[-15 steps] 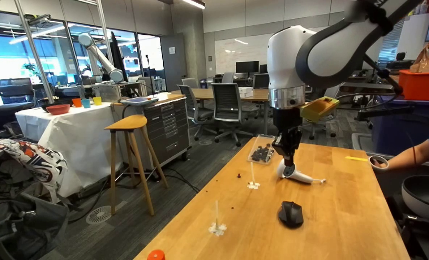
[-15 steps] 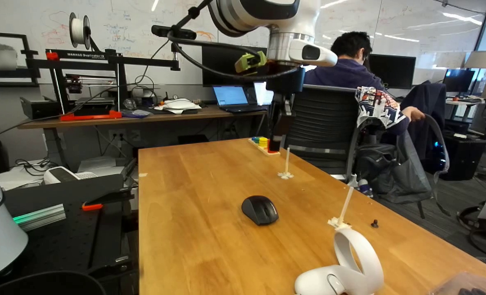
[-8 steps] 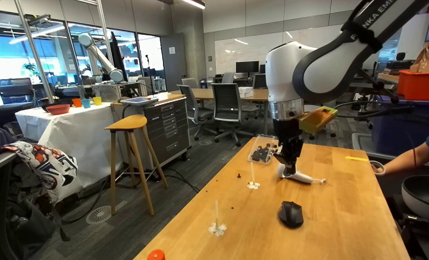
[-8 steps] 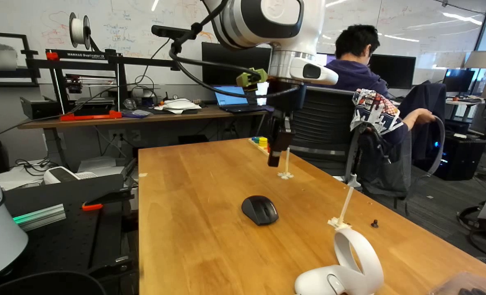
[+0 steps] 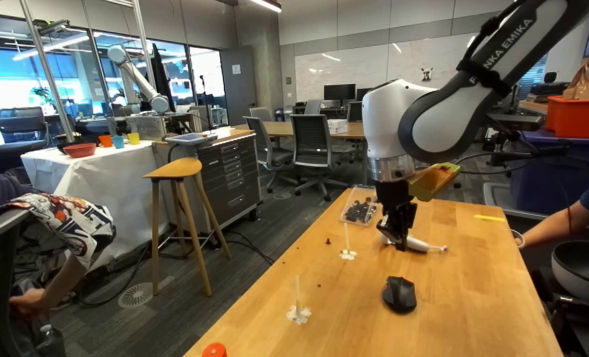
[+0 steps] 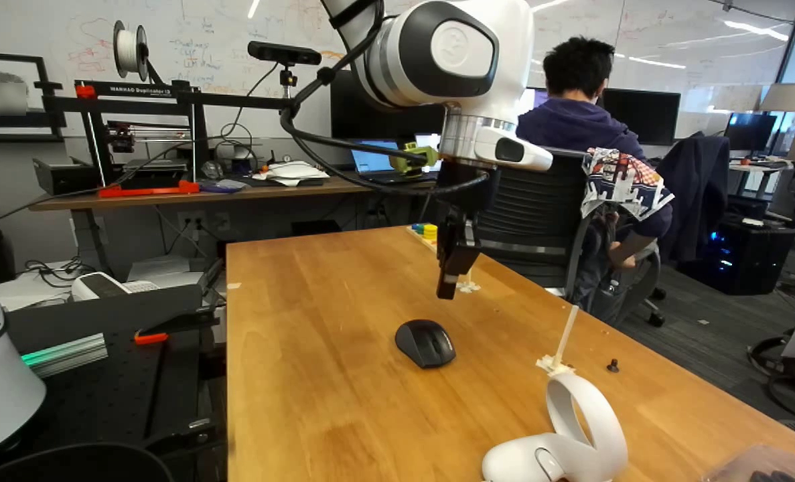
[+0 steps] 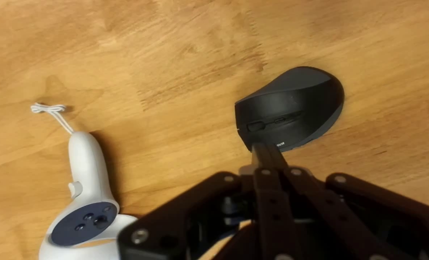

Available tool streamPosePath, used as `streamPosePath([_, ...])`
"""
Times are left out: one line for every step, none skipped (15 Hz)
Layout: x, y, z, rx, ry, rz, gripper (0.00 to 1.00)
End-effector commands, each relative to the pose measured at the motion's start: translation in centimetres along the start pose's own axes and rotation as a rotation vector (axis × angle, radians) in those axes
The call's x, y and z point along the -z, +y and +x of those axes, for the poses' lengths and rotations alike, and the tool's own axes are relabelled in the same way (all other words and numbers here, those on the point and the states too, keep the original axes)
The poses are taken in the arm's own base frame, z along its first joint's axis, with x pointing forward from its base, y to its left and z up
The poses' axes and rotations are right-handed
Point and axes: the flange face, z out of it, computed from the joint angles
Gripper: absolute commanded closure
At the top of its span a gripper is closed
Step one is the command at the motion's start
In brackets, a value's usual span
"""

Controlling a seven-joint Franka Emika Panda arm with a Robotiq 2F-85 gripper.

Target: Left click the mouse

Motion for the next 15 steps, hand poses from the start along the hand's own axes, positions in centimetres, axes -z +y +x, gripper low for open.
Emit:
streamPosePath([-1.1,-0.3,1.0,-0.014,0.015,-0.024,1.0])
streamPosePath([-1.4,-0.2,1.1,-0.015,0.014,-0.026,1.0])
streamPosePath([-1.8,-0.2,1.2,-0.018,0.012,-0.026,1.0])
streamPosePath([-2.2,-0.2,1.4,-0.019,0.008,-0.028,1.0])
streamPosePath([-2.5,-0.2,1.5,-0.021,0.006,-0.029,1.0])
streamPosePath([-2.8,-0.2,1.7,-0.022,0.004,-0.03,1.0])
streamPosePath([-3.1,-0.2,1.8,-0.02,0.003,-0.032,1.0])
streamPosePath([-3.5,-0.3,2.0,-0.019,0.003,-0.033,1.0])
streamPosePath([-3.9,-0.4,2.2,-0.018,0.0,-0.032,1.0])
streamPosePath([-4.3,-0.6,2.3,-0.015,-0.002,-0.033,1.0])
streamPosePath([-4.7,-0.8,2.4,-0.014,-0.004,-0.033,1.0])
streamPosePath([-5.2,-1.0,2.5,-0.012,-0.005,-0.033,1.0])
streamPosePath([-5.6,-1.2,2.7,-0.01,-0.005,-0.033,1.0])
streamPosePath([-6.0,-1.5,2.8,-0.008,-0.008,-0.033,1.0])
streamPosePath([-6.3,-1.8,2.9,-0.004,-0.009,-0.034,1.0])
